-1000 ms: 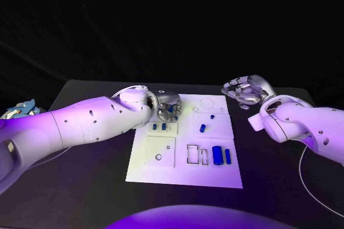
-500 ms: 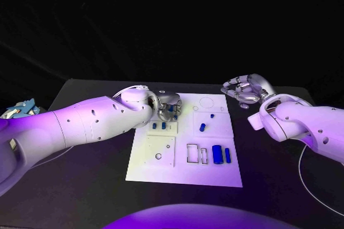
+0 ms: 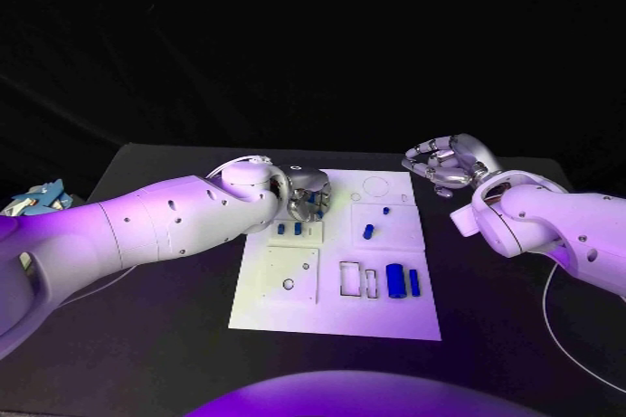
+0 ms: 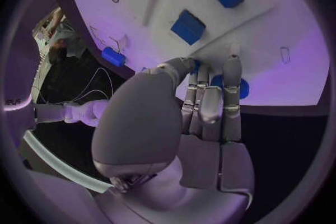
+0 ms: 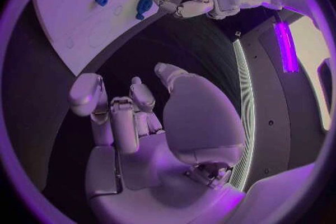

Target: Assemble the parts on the task board

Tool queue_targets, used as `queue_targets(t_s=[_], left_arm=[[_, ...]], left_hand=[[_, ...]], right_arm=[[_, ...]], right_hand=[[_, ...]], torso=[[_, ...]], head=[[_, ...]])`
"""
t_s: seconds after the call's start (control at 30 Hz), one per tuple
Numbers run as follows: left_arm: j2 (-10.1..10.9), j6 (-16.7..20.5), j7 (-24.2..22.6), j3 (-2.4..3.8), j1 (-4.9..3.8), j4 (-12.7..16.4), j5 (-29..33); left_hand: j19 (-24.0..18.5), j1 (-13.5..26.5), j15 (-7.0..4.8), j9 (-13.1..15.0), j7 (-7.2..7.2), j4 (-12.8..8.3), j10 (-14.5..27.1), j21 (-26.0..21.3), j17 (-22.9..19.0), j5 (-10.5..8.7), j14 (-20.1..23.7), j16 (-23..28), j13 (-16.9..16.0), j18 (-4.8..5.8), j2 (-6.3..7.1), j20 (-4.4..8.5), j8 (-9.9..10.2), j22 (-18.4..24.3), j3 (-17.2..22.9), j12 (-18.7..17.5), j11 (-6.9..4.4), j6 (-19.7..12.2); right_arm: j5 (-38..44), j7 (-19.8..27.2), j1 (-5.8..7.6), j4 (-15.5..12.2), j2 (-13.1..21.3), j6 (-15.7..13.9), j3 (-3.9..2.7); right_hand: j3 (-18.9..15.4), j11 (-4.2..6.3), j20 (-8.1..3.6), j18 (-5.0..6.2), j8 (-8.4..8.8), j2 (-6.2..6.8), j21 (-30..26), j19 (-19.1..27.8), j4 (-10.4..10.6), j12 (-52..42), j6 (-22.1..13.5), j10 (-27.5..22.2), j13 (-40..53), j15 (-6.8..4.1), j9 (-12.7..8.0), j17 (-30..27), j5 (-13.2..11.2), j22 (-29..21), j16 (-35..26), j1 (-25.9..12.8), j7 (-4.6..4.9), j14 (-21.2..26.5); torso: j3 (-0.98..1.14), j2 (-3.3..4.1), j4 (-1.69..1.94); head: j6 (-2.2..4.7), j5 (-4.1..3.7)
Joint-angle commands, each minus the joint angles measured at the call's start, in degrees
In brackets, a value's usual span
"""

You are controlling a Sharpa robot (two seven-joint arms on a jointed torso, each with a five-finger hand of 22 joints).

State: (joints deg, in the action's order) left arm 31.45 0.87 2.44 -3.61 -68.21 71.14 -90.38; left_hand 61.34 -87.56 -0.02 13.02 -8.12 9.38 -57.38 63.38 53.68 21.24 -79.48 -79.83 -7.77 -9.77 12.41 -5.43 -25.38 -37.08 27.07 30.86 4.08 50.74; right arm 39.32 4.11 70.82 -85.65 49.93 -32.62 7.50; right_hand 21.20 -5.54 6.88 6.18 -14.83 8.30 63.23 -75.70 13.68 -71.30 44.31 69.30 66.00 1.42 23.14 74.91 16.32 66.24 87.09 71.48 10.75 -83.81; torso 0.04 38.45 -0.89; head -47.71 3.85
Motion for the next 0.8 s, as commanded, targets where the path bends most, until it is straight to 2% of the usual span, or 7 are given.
queue_targets(t_s=[0.03,0.17,0.47,0.67,0.73,0.77,0.8], left_arm=[[-0.14,0.37,-0.73,-0.04,0.14,-0.05,0.59],[-0.09,1.36,-1.12,-0.04,0.18,-0.09,0.79],[0.63,4.33,-1.90,0.13,0.35,0.70,1.72],[2.22,5.83,-2.03,0.74,0.39,2.50,2.91],[3.14,6.25,-2.02,1.22,0.39,3.51,3.23],[3.22,6.28,-2.01,1.27,0.39,3.60,3.26],[3.91,6.45,-1.98,1.63,0.39,4.29,3.45]], left_hand=[[0.42,0.13,-0.19,0.14,0.10,-0.52,-0.55,0.49,0.12,-0.28,-0.26,-0.23,-0.11,-0.11,-0.73,0.06,-0.06,-0.46,0.43,0.15,-0.18,0.76],[0.54,0.58,-0.32,0.32,0.26,-1.30,-1.45,1.21,0.30,-0.60,-0.52,-0.38,0.14,-0.02,-1.32,0.23,0.05,-1.21,1.39,-0.74,-0.28,2.13],[0.84,1.40,-0.24,0.33,0.20,-2.78,-3.06,2.20,0.51,-0.84,-0.90,-0.60,0.92,0.13,-1.19,0.19,1.12,-2.31,2.72,-3.14,-0.12,3.01],[0.85,2.01,-0.15,0.33,0.11,-3.00,-3.39,2.38,0.40,-0.86,-0.92,-0.59,1.11,0.15,-0.94,0.16,1.46,-2.46,2.81,-3.80,-0.01,3.19],[0.81,2.45,-0.10,0.34,0.08,-3.04,-3.60,2.42,0.31,-0.85,-0.93,-0.58,1.21,0.14,-0.81,0.13,1.63,-2.48,2.79,-4.18,0.02,3.33],[0.83,2.58,-0.09,0.35,0.08,-3.04,-3.64,2.44,0.24,-0.85,-0.92,-0.57,1.24,0.15,-0.79,0.12,1.66,-2.52,2.78,-4.27,0.03,3.38],[0.77,2.78,-0.08,0.36,0.09,-3.05,-3.72,2.41,0.22,-0.85,-0.92,-0.57,1.28,0.14,-0.71,0.10,1.73,-2.45,2.75,-4.43,0.04,3.43]], right_arm=[[0.21,0.54,-0.03,-0.05,-0.07,0.28,-0.01],[0.21,0.57,-0.03,-0.01,-0.11,0.28,-0.01],[0.21,0.64,-0.07,0.04,-0.13,0.25,-0.01],[0.21,0.65,-0.14,0.07,-0.10,0.24,-0.01],[0.21,0.66,-0.18,0.09,-0.06,0.25,-0.01],[0.21,0.66,-0.18,0.10,-0.06,0.25,-0.01],[0.21,0.66,-0.20,0.12,-0.03,0.26,-0.01]], right_hand=[[0.09,0.05,-0.03,0.39,-0.39,-0.61,-0.26,0.28,0.29,0.00,-0.22,-0.07,0.03,-0.39,-0.05,7.72,0.20,-0.02,-0.21,0.09,-0.31,-4.35],[0.09,0.05,-0.03,0.39,-0.39,-0.61,-0.26,0.28,0.29,0.00,-0.22,-0.07,0.03,-0.39,-0.05,7.72,0.20,-0.02,-0.21,0.09,-0.31,-4.35],[0.09,0.05,-0.03,0.39,-0.39,-0.61,-0.26,0.28,0.29,0.00,-0.22,-0.07,0.03,-0.39,-0.05,7.72,0.20,-0.02,-0.21,0.09,-0.31,-4.35],[0.09,0.05,-0.03,0.39,-0.39,-0.61,-0.26,0.28,0.29,0.00,-0.22,-0.07,0.03,-0.39,-0.05,7.72,0.20,-0.02,-0.21,0.09,-0.31,-4.35],[0.09,0.05,-0.03,0.39,-0.39,-0.61,-0.26,0.28,0.29,0.00,-0.22,-0.07,0.03,-0.39,-0.05,7.72,0.20,-0.02,-0.21,0.09,-0.31,-4.35],[0.09,0.05,-0.03,0.39,-0.39,-0.61,-0.26,0.28,0.29,0.00,-0.22,-0.07,0.03,-0.39,-0.05,7.72,0.20,-0.02,-0.21,0.09,-0.31,-4.35],[0.09,0.05,-0.03,0.39,-0.39,-0.61,-0.26,0.28,0.29,0.00,-0.22,-0.07,0.03,-0.39,-0.05,7.72,0.20,-0.02,-0.21,0.09,-0.31,-4.35]], torso=[[0.00,0.00,0.03],[-0.01,-0.02,0.02],[-0.03,-0.04,-0.01],[-0.06,-0.09,0.12],[-0.05,-0.09,0.18],[-0.05,-0.09,0.18],[-0.05,-0.09,0.20]], head=[[0.02,0.05],[0.06,0.09],[0.41,0.04],[0.65,-0.06],[0.82,-0.06],[0.82,-0.06],[0.89,-0.09]])
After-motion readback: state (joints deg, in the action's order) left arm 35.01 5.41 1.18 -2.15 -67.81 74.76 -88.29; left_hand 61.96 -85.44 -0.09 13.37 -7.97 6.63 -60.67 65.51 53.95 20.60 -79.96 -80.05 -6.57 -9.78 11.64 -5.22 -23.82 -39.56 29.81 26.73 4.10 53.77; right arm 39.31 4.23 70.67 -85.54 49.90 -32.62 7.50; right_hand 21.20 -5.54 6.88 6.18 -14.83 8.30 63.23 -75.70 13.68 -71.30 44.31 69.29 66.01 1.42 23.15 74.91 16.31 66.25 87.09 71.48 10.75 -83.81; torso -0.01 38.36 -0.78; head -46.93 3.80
